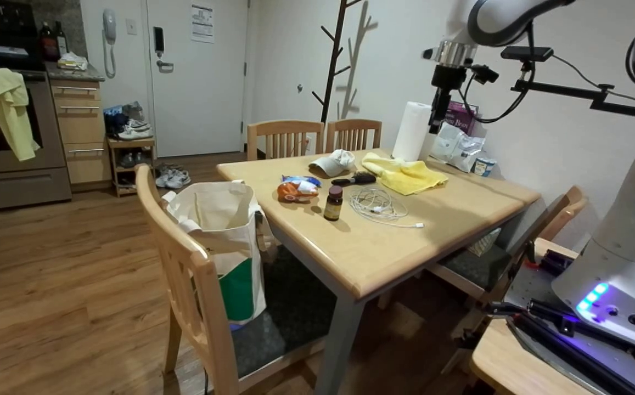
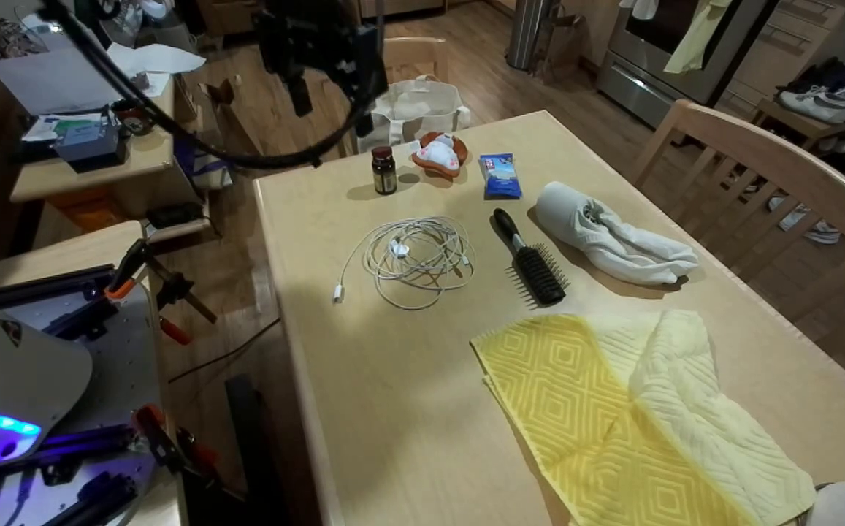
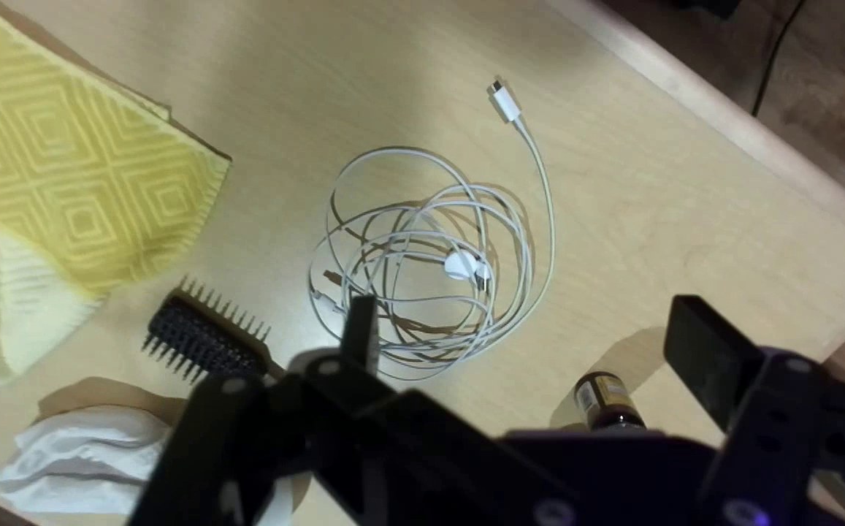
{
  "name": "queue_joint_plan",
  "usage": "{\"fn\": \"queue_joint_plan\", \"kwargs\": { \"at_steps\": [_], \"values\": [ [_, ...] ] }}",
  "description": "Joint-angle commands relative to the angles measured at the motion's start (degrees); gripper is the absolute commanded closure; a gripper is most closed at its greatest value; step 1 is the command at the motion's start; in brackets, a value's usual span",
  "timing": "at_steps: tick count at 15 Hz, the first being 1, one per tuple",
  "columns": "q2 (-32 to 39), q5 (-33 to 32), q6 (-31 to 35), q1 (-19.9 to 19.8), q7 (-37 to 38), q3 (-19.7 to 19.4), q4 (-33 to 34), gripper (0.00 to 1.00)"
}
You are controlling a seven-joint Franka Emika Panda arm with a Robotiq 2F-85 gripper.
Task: Put the charger into the bag on the chair.
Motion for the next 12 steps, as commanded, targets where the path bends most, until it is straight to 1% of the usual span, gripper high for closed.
{"fn": "queue_joint_plan", "kwargs": {
  "at_steps": [1, 2, 3, 4, 6, 8, 9, 11, 12],
  "values": [
    [15.01, -1.07, 0.44, -0.47, -7.69, 2.42, 10.21, 0.00],
    [18.83, -2.22, -0.80, -0.93, -8.82, 3.22, 13.14, 0.00],
    [20.72, -2.91, -3.08, -1.40, -10.60, 3.85, 16.22, 0.00],
    [14.95, -1.56, 0.04, -1.83, -6.60, 4.36, 9.48, 0.00],
    [20.05, -2.19, -0.79, -2.17, -8.07, 5.08, 13.95, 0.00],
    [21.54, -2.35, -1.57, -2.44, -8.59, 5.22, 15.73, 0.00],
    [22.46, -1.03, -0.65, -2.83, -9.45, 5.49, 16.10, 0.00],
    [26.96, 1.70, -0.44, -3.82, -12.11, 6.41, 18.07, 0.00],
    [29.73, 1.63, -0.33, -4.01, -11.24, 6.81, 18.80, 0.00]
  ]
}}
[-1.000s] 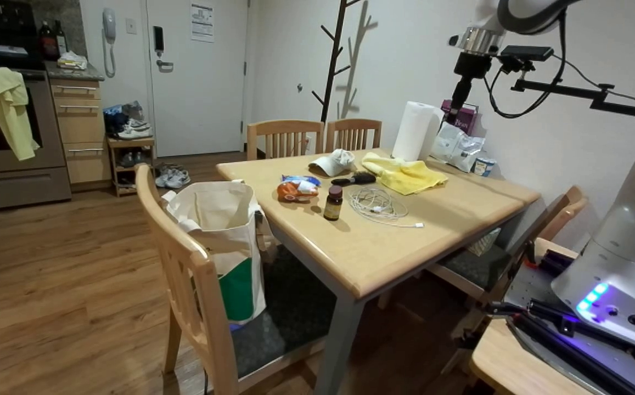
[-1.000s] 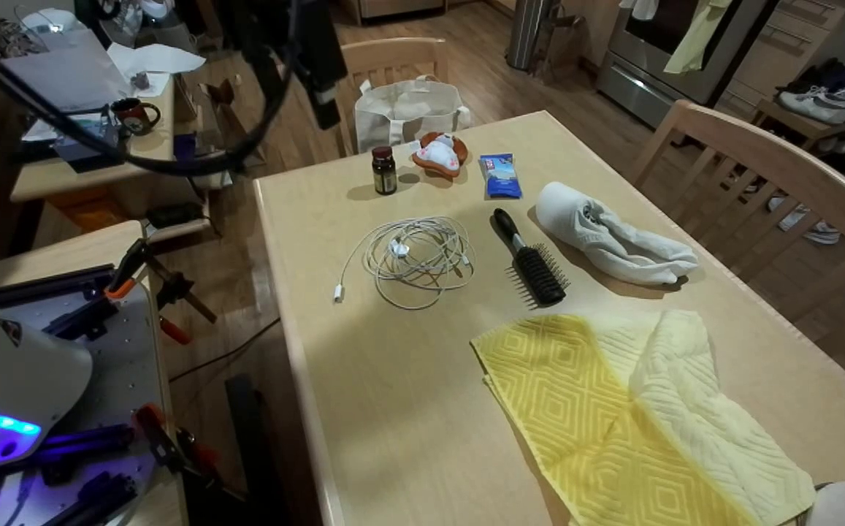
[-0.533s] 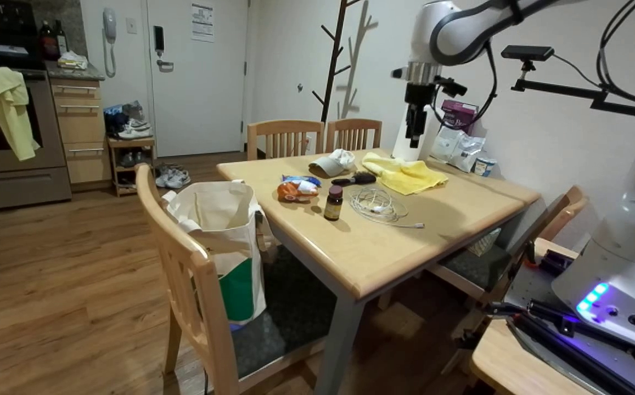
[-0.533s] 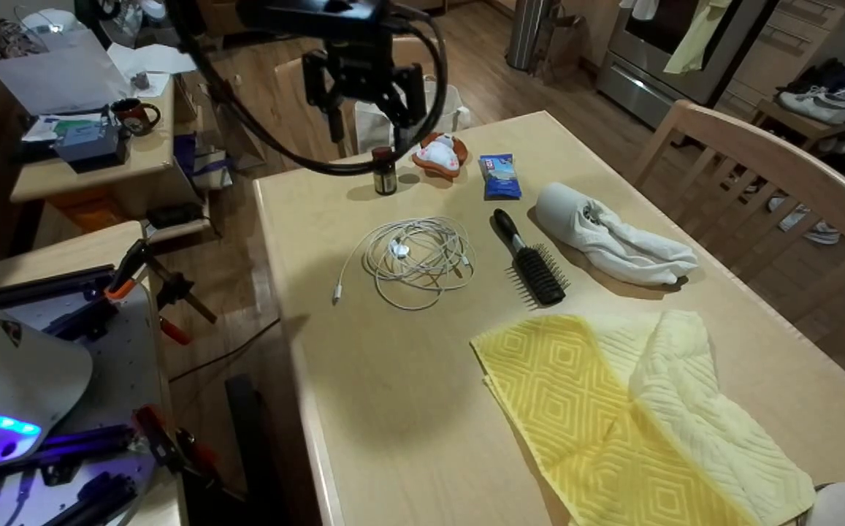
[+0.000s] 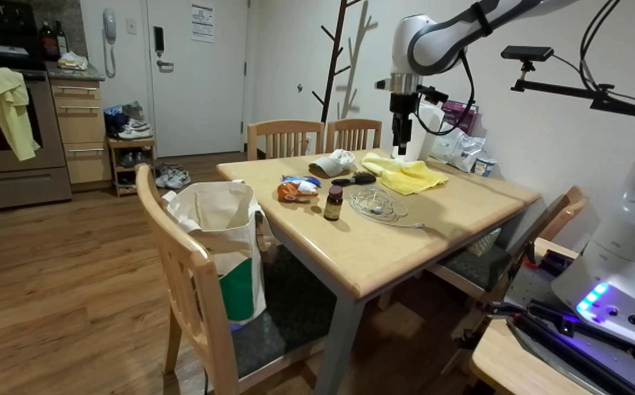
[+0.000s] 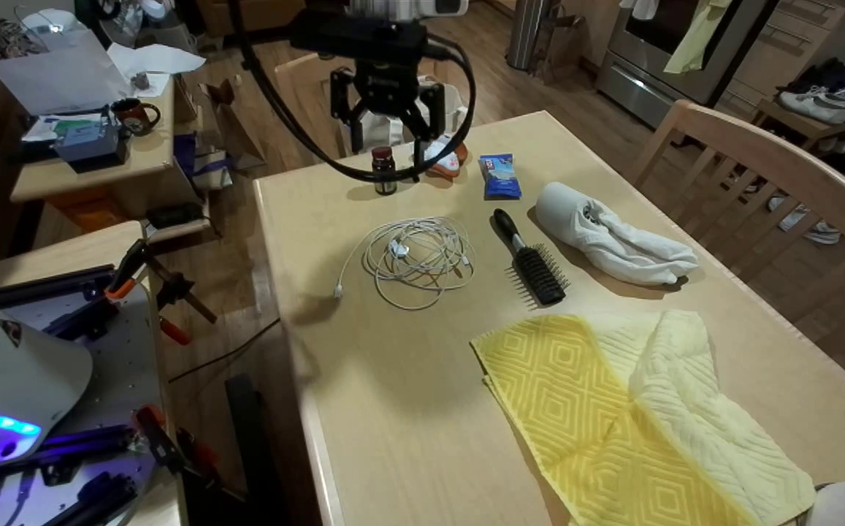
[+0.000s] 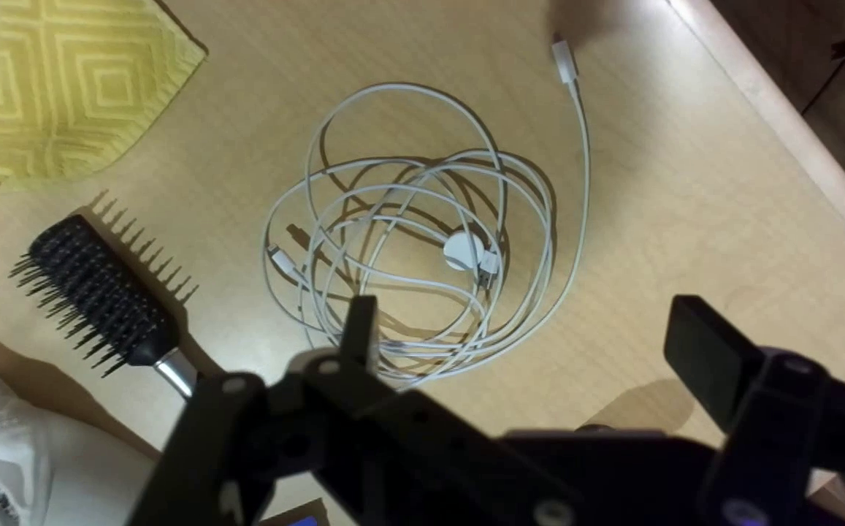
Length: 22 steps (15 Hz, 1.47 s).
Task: Put the charger into the bag on the chair.
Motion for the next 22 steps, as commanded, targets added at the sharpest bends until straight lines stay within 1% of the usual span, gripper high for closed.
{"fn": "queue_joint_plan", "kwargs": {
  "at_steps": [1, 6, 10, 13, 16, 17, 20, 22],
  "values": [
    [8.78, 2.55, 1.70, -2.51, -2.77, 2.65, 3.17, 0.00],
    [20.04, 2.14, 8.48, -4.91, -4.54, 5.69, 6.43, 0.00],
    [25.94, 1.48, 12.62, -6.61, -5.92, 7.63, 9.44, 0.00],
    [29.44, 1.16, 13.30, -7.27, -5.94, 8.25, 11.31, 0.00],
    [31.20, 0.76, 11.77, -7.74, -5.84, 8.31, 12.43, 0.00],
    [31.65, 0.79, 11.72, -7.94, -5.82, 8.31, 12.82, 0.21],
    [31.65, 1.00, 10.18, -8.29, -6.02, 8.77, 13.72, 0.38],
    [31.55, 1.32, 8.97, -8.38, -6.42, 9.31, 14.59, 0.51]
  ]
}}
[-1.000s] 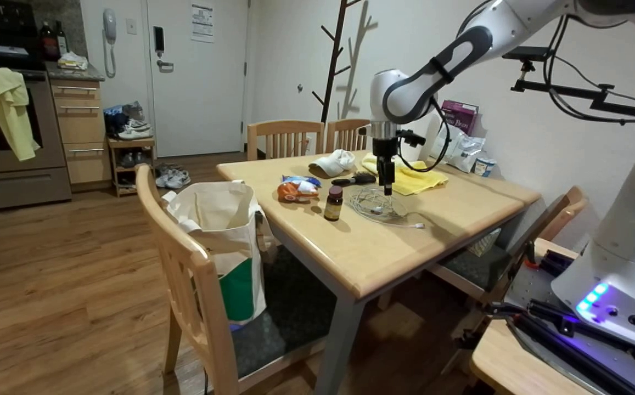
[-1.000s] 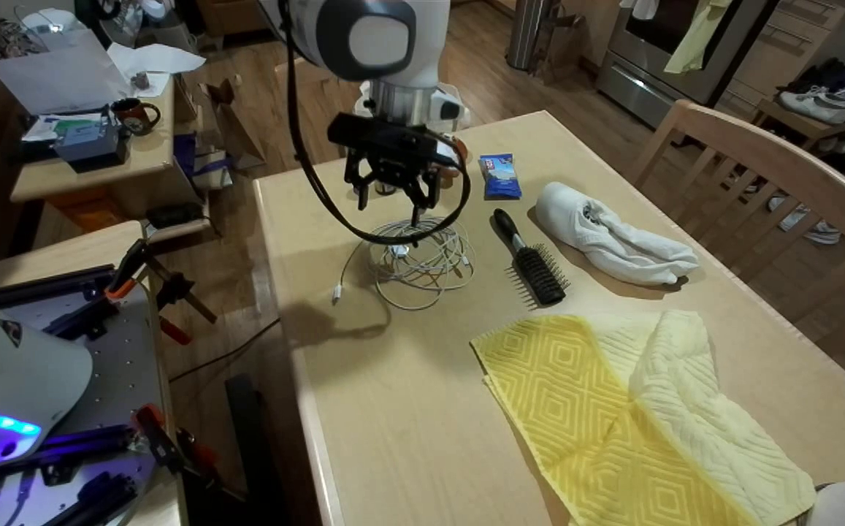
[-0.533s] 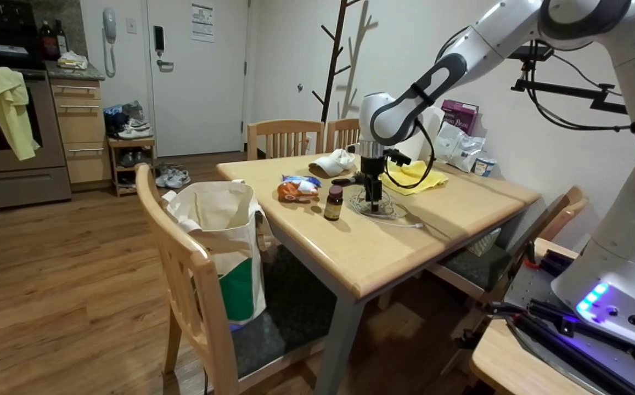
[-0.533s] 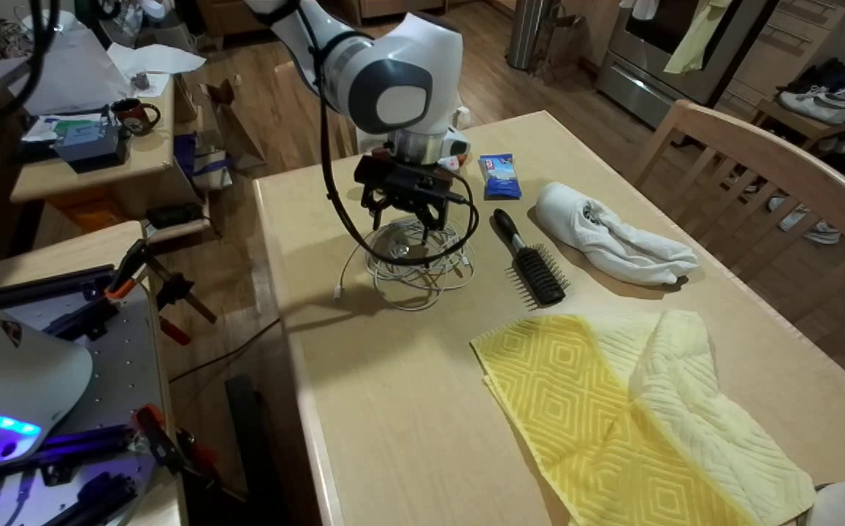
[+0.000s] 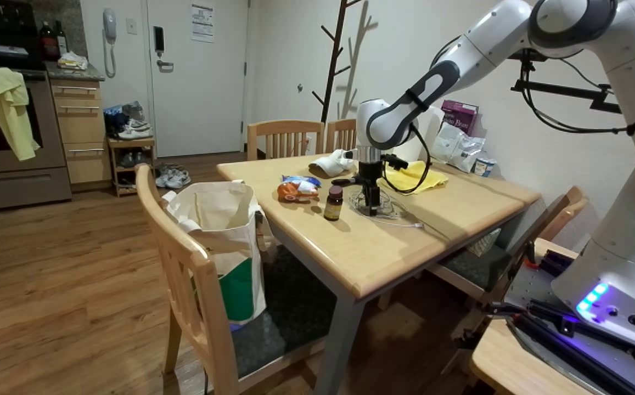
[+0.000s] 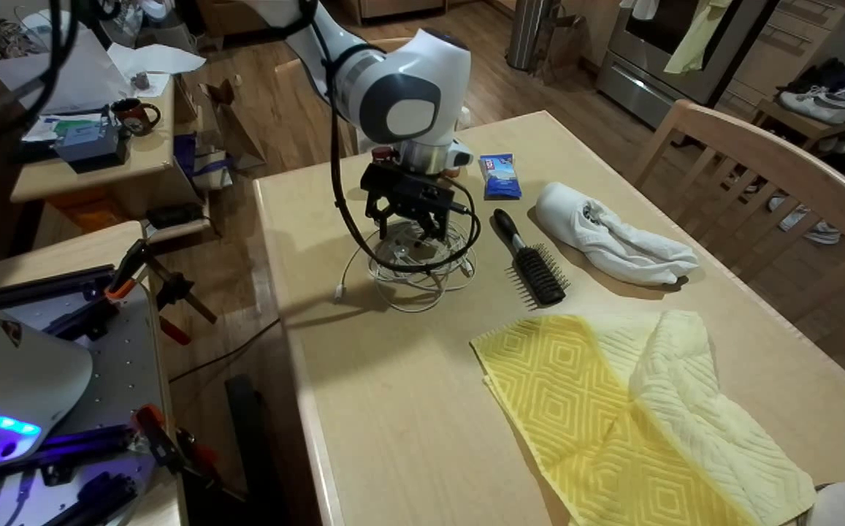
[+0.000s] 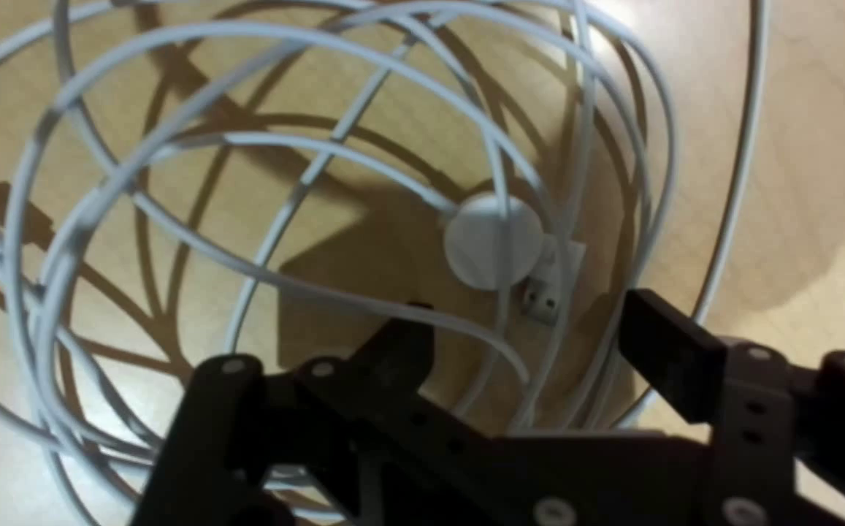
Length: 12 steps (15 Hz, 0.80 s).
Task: Put the charger into the bag on the chair.
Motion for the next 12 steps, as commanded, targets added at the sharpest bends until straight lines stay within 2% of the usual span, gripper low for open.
{"fn": "queue_joint_plan", "kwargs": {
  "at_steps": [1, 6, 9, 12],
  "values": [
    [1.27, 0.53, -1.49, -1.45, -2.08, 1.37, 2.28, 0.58],
    [1.72, 1.39, -2.64, -2.03, -2.58, 2.03, 3.15, 0.91],
    [1.85, 1.84, -3.38, -2.40, -2.95, 2.47, 3.48, 0.95],
    [1.16, 2.38, -4.02, -2.77, -4.24, 3.07, 3.54, 0.93]
  ]
}}
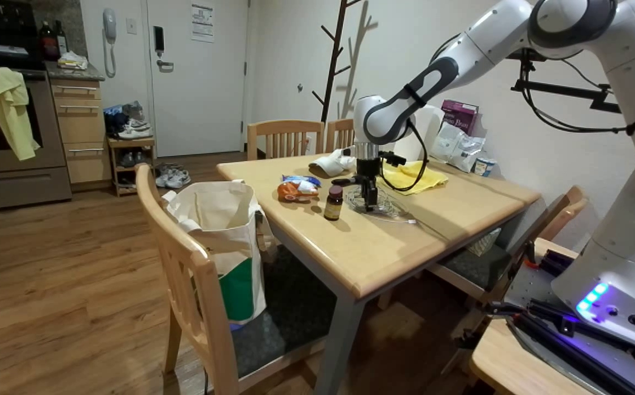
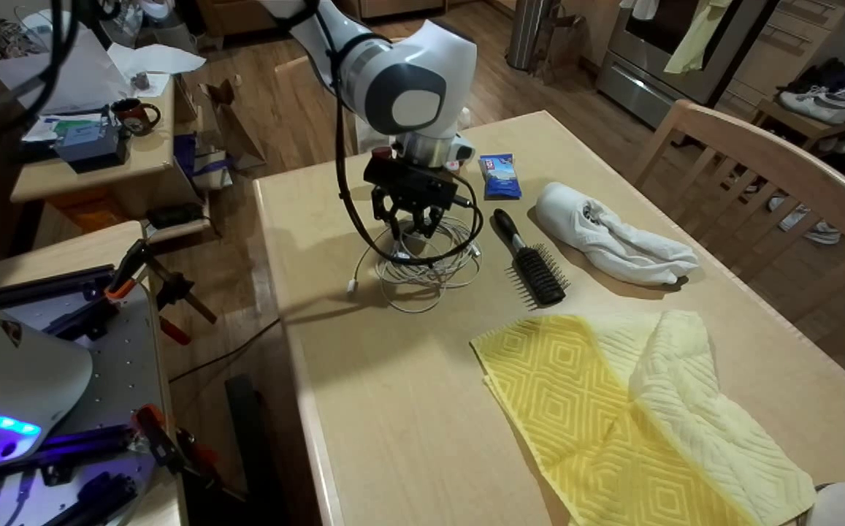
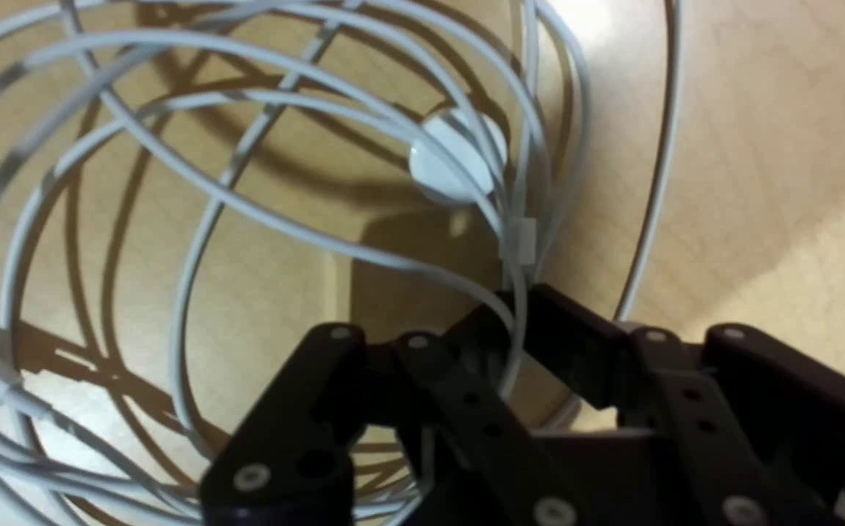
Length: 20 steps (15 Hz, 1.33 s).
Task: Put the charger into the bag on the chair.
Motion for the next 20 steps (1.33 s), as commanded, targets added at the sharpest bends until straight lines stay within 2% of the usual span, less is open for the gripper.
{"fn": "queue_joint_plan", "kwargs": {
  "at_steps": [1, 20],
  "values": [
    [0.34, 2.03, -0.82, -1.98, -3.66, 1.82, 1.27, 0.93],
    [-20.57, 0.43, 1.43, 1.63, -10.88, 1.88, -1.35, 0.93]
  ]
}}
